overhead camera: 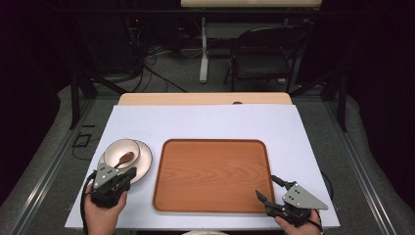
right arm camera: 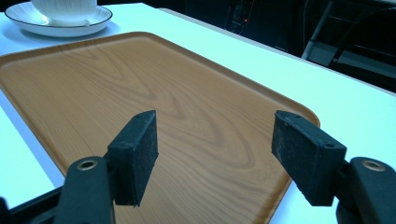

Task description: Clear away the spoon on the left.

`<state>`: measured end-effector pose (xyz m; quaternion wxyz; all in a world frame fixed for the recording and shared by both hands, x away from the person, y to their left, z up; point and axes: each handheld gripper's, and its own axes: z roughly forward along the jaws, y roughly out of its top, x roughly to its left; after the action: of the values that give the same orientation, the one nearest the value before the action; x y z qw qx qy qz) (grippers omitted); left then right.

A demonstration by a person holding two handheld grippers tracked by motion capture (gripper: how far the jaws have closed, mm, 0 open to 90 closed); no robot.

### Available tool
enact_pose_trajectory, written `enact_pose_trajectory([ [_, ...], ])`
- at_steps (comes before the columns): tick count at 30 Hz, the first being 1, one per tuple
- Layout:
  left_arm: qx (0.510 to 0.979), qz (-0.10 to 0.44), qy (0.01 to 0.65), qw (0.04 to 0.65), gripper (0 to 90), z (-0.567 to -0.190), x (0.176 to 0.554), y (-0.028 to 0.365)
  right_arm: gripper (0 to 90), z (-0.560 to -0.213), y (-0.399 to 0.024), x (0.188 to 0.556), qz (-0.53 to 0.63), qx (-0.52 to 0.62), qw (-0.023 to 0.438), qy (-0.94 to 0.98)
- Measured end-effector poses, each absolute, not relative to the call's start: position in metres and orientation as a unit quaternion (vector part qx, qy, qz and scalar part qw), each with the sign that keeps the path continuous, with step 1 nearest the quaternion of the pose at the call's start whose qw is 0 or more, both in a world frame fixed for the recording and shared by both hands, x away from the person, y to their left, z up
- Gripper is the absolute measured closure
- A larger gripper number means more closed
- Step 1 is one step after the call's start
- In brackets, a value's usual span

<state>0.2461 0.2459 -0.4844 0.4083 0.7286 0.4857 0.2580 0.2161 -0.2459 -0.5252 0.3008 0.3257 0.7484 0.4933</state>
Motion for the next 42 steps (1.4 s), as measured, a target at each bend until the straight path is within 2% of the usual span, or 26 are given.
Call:
enact_pose_trajectory([
  [14, 0.727, 0.264, 0.497, 0.394, 89.6, -0.485, 0.232, 0.264, 31.1, -0.526, -0.247, 0.217, 0.493, 0.329, 0.296, 0.749],
  [34, 0.704, 0.281, 0.53, 0.38, 88.5, -0.497, 0.239, 0.294, 31.2, -0.526, -0.248, 0.218, 0.496, 0.332, 0.295, 0.746],
  [42, 0.691, 0.309, 0.541, 0.366, 88.6, -0.496, 0.25, 0.313, 31.3, -0.526, -0.248, 0.218, 0.495, 0.331, 0.294, 0.747],
])
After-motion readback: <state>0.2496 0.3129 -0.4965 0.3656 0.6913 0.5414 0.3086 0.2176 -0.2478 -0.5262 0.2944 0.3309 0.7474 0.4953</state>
